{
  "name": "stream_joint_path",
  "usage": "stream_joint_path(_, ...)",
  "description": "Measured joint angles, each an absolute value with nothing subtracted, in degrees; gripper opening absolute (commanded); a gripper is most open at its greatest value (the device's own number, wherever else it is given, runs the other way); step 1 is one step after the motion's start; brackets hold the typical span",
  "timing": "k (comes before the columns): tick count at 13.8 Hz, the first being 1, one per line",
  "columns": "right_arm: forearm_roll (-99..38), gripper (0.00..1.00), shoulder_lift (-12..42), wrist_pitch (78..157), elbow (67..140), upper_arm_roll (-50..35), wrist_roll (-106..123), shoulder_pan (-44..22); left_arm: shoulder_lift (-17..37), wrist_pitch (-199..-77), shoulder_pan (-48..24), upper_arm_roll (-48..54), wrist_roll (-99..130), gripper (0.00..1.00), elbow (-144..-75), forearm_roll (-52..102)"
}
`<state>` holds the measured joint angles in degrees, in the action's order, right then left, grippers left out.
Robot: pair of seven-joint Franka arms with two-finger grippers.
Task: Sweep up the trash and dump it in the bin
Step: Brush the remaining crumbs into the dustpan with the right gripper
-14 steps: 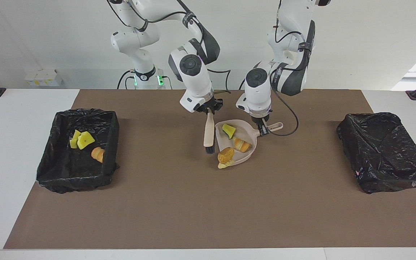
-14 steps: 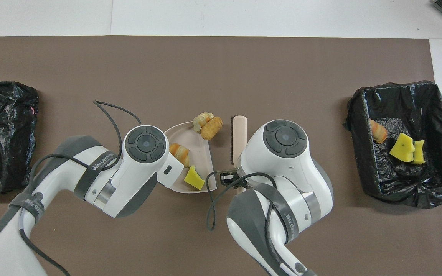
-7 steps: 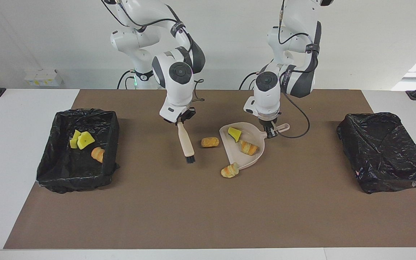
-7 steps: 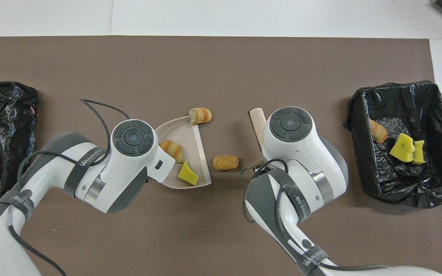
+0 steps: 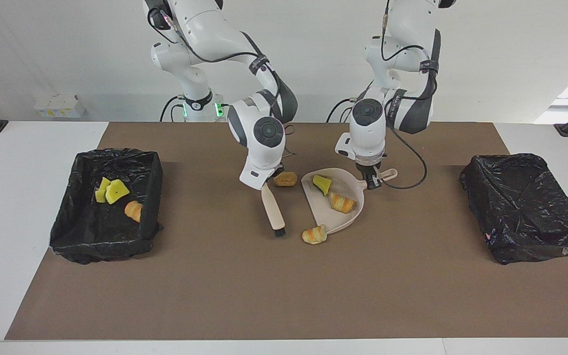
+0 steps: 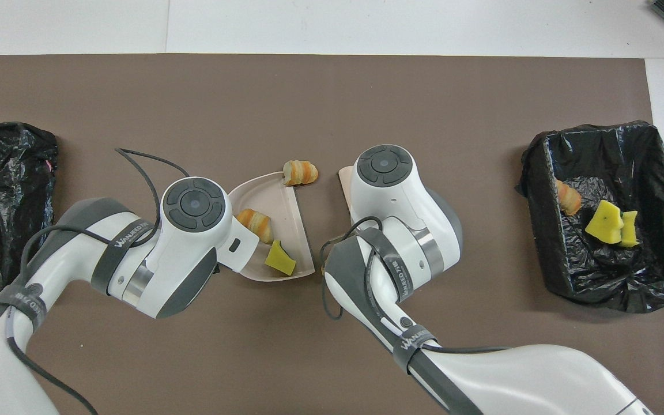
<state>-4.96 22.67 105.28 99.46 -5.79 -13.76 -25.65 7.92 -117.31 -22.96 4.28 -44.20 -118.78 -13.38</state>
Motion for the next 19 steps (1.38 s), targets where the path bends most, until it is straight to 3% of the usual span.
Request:
stream_joint_path(6, -7.6, 0.00, 22.1, 95.7, 98.0, -5.3, -19.3, -26.2, 7.9, -117.3, -22.9, 4.3, -44.2, 0.00, -118.8, -13.4)
stream_joint_path(10, -9.3, 0.00, 17.4, 91.5, 101.5, -5.3, -28.7, -23.8, 7.9, -117.3, -22.9, 4.3, -44.2, 0.00, -118.8, -13.4)
stream_joint_path(15, -14.5, 0.00, 8.3, 101.3, 116.5, -5.9, -41.5, -32.7, 7.6, -117.3, -23.2, 4.5, -44.2, 0.00, -119.2, -13.5)
stream_joint_path(19, -15.8, 0.00, 8.5, 108.2, 118.6, -6.2, -45.6, -36.8, 7.2, -117.3, -25.7, 4.7, -44.2, 0.00, -119.8, -13.5)
